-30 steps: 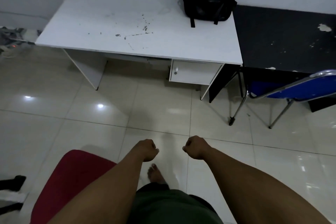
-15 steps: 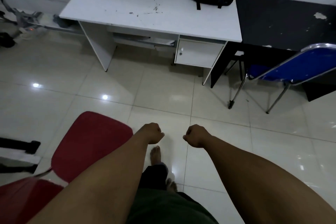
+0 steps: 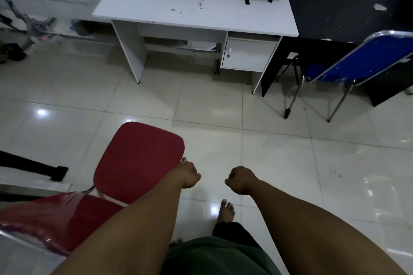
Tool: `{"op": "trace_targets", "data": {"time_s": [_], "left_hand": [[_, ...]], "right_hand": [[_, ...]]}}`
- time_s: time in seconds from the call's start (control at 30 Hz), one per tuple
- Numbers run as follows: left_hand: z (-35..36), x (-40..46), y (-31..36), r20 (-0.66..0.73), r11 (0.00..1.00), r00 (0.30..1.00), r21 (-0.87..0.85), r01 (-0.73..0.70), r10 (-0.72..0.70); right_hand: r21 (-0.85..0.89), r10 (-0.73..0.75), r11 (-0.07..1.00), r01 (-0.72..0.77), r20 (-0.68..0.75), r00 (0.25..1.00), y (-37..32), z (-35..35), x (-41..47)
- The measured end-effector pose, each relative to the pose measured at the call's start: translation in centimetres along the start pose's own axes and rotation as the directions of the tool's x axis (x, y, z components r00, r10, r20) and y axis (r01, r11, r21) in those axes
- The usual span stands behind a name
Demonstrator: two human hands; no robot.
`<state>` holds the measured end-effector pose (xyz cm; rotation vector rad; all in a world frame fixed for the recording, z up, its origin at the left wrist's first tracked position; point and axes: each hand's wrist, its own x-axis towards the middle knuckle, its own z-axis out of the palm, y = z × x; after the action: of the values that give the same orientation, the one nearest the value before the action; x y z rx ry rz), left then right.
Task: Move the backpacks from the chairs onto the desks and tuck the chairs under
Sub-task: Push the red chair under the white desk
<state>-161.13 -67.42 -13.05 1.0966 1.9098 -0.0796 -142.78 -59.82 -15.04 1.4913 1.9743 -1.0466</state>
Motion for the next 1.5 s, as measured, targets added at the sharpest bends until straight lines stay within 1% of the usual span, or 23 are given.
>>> {"op": "trace_targets", "data": {"time_s": [0.1,0.2,0.3,0.37,0.47,0.6,0.67,0.77,0.9,1.07,1.13,1.17,1.23,1.3,1.37,1.43,1.5], "left_hand": [[0.1,-1.8,-3.4,-0.019,0.999,1.000,0.044,-0.018,0.019],[0.7,-4.2,-7.2,-0.037,0.995,0.999,0.100,0.018,-0.015],[1.9,-6.1,-10.1,-0.033,0.993,0.997,0.097,0.066,-0.063],[2.7,-7.2,-11.0,-0.013,0.994,0.996,0.073,0.084,-0.083],[3.9,-8.7,-11.4,-0.006,0.997,0.998,0.050,0.066,-0.066],[4.6,-10.8,-12.3,-0.023,0.997,0.997,0.020,0.076,-0.076],[4.8,-12.0,-12.9,-0.054,0.996,0.995,0.005,0.085,-0.085],[4.7,-13.4,-13.8,-0.087,0.998,0.994,-0.005,0.068,-0.068],[3.8,-15.1,-16.0,-0.094,0.999,0.995,-0.030,0.031,-0.034],[1.5,-16.4,-20.8,-0.127,1.000,0.992,0.025,0.000,0.003],[0.6,-16.8,-22.4,-0.133,0.998,0.990,0.037,-0.045,0.050],[0.0,-17.1,-24.2,-0.119,0.996,0.990,0.046,-0.070,0.075],[-0.4,-17.0,-25.6,-0.141,0.992,0.982,0.029,-0.122,0.125],[-1.3,-17.5,-27.3,-0.141,0.979,0.971,0.095,-0.182,0.194],[-1.8,-17.9,-29.3,-0.138,0.969,0.967,0.162,-0.189,0.212],[-1.9,-18.1,-31.0,-0.168,0.962,0.956,0.172,-0.213,0.242],[-2.5,-18.5,-32.9,-0.234,0.932,0.918,0.251,-0.262,0.321]], "right_hand": [[0.028,-0.020,0.999,0.021,-0.028,0.999,-3.2,3.1,-2.2],[0.049,-0.062,0.997,0.065,-0.055,0.997,-6.6,6.1,-4.7],[0.034,-0.090,0.995,0.092,-0.059,0.994,-8.7,8.4,-6.4],[0.008,-0.098,0.995,0.098,-0.048,0.994,-9.5,9.6,-7.3],[-0.018,-0.106,0.994,0.105,-0.054,0.993,-9.8,10.9,-8.3],[-0.069,-0.129,0.990,0.126,-0.036,0.991,-10.1,12.3,-9.8],[-0.104,-0.144,0.985,0.140,-0.036,0.989,-10.4,12.9,-10.7],[-0.126,-0.139,0.983,0.132,-0.044,0.989,-11.1,13.5,-11.6],[-0.146,-0.153,0.978,0.146,-0.037,0.988,-13.2,15.2,-12.7],[-0.068,-0.141,0.988,0.135,-0.095,0.985,-17.4,17.6,-13.6],[-0.023,-0.123,0.992,0.121,-0.125,0.984,-19.2,18.6,-14.2],[0.025,-0.097,0.995,0.101,-0.139,0.986,-20.7,20.1,-14.4],[0.069,-0.074,0.994,0.087,-0.165,0.983,-22.2,21.6,-14.6],[0.139,-0.033,0.989,0.058,-0.183,0.983,-24.3,23.6,-14.7],[0.193,0.029,0.981,0.012,-0.212,0.977,-26.1,25.5,-15.1],[0.221,0.079,0.975,-0.017,-0.278,0.957,-26.8,27.0,-15.6],[0.281,0.103,0.960,0.006,-0.373,0.922,-27.7,28.1,-16.1]]}}
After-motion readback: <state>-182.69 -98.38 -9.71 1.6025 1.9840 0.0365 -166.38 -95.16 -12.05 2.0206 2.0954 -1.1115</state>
